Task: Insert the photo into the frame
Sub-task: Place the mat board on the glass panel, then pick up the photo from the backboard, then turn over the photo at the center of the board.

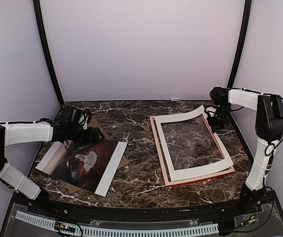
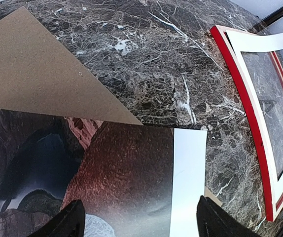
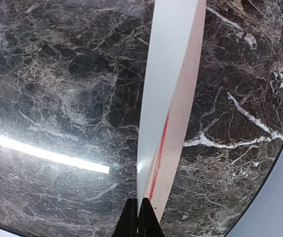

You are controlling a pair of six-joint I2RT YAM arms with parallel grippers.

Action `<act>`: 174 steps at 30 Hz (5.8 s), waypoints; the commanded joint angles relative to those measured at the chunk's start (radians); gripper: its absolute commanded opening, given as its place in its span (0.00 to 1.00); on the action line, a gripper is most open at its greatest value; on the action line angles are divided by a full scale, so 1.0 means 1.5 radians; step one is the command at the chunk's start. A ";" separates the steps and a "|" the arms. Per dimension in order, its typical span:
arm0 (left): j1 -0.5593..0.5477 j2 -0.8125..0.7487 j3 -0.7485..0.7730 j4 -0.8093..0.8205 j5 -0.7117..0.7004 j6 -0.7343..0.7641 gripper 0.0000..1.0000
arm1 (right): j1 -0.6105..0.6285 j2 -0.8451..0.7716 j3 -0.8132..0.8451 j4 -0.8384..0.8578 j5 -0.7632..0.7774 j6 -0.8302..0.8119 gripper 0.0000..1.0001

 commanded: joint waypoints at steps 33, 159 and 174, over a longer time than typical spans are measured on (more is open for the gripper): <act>-0.012 0.024 0.031 -0.030 -0.009 -0.005 0.81 | 0.030 0.015 -0.002 -0.019 -0.002 0.042 0.18; 0.182 -0.115 -0.076 -0.048 0.064 -0.071 0.96 | 0.381 0.099 0.125 0.465 -0.384 0.367 0.00; 0.099 -0.070 0.022 -0.034 0.038 -0.063 0.97 | 0.261 -0.336 0.127 0.062 0.120 0.212 0.00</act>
